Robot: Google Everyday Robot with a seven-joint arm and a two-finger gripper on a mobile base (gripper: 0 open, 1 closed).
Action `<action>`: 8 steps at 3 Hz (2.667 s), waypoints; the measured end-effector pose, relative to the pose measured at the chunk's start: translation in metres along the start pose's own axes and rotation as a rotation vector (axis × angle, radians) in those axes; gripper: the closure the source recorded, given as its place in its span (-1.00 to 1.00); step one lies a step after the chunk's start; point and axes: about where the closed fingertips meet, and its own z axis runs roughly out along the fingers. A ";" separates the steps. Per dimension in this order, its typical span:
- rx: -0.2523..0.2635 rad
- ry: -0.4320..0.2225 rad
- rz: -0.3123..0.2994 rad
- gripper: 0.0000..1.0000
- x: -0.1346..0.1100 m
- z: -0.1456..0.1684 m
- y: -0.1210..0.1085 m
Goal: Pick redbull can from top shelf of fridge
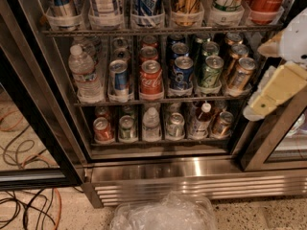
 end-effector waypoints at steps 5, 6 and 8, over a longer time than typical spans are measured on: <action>-0.127 -0.224 0.161 -1.00 -0.135 0.075 0.055; -0.138 -0.211 0.187 -1.00 -0.171 0.100 0.082; -0.240 -0.417 0.370 -1.00 -0.211 0.140 0.144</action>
Offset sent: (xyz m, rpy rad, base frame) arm 0.0185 0.1092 0.0188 0.7633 0.0202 -0.0328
